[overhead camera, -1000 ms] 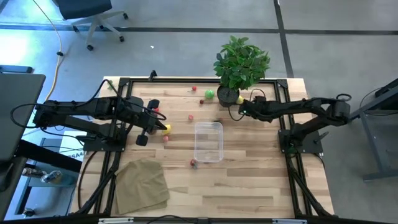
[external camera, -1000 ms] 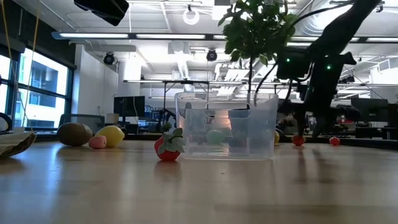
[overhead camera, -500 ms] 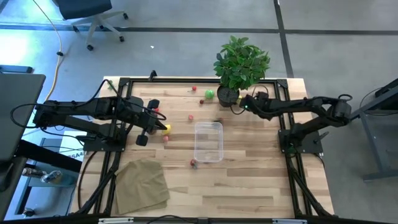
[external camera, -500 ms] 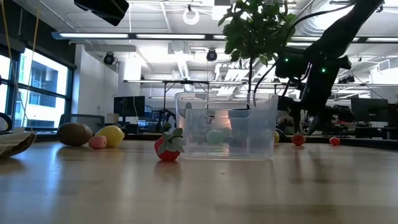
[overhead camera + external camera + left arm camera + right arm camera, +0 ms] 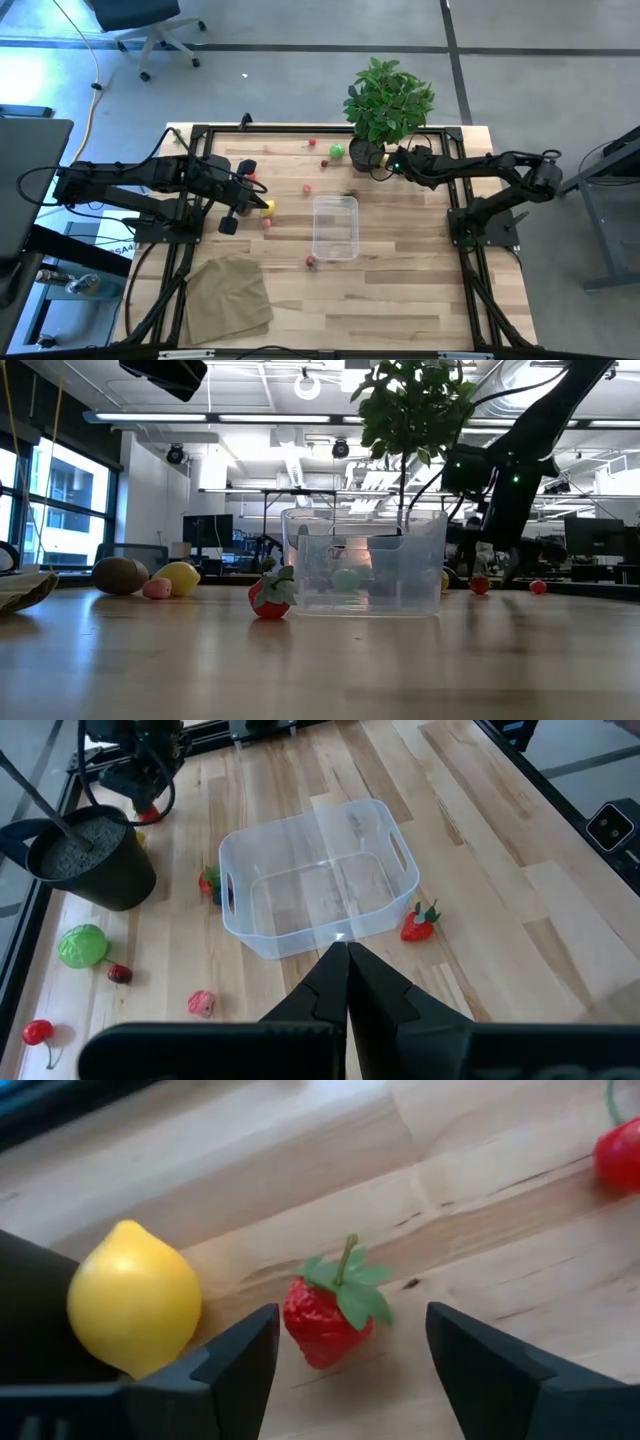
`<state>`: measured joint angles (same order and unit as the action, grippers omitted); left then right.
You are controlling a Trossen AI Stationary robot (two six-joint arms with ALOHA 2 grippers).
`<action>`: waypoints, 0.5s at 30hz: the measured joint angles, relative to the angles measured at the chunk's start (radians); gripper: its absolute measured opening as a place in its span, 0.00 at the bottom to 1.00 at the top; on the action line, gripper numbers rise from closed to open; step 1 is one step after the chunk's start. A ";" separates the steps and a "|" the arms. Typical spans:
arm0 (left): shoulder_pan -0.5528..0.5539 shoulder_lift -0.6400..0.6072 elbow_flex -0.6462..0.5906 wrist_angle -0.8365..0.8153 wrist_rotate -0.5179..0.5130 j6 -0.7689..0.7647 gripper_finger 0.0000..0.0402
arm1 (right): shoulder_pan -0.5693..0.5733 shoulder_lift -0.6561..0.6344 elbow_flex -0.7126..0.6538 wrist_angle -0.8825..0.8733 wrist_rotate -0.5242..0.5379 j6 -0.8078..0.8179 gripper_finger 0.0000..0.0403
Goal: Pick and placing Produce into tupperware
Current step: Put the red strawberry into the transparent container
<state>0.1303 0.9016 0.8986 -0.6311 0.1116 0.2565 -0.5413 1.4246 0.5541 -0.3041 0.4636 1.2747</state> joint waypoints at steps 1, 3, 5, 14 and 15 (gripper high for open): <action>0.000 0.000 0.000 0.000 0.000 0.000 0.00 | -0.002 0.012 0.000 0.015 -0.008 0.000 0.61; 0.000 0.000 0.000 0.000 0.000 0.000 0.00 | -0.002 0.031 0.000 0.038 -0.012 0.000 0.60; 0.000 0.000 0.000 0.000 0.000 0.000 0.00 | -0.002 0.043 0.000 0.066 -0.011 0.000 0.60; 0.000 0.000 0.000 0.000 0.000 0.000 0.00 | -0.008 0.083 0.003 0.090 -0.008 -0.019 0.60; 0.000 0.000 0.000 0.000 0.000 0.000 0.00 | -0.008 0.084 0.004 0.090 -0.007 -0.019 0.60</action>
<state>0.1307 0.9016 0.8986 -0.6312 0.1116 0.2564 -0.5495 1.5085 0.5579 -0.2139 0.4566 1.2560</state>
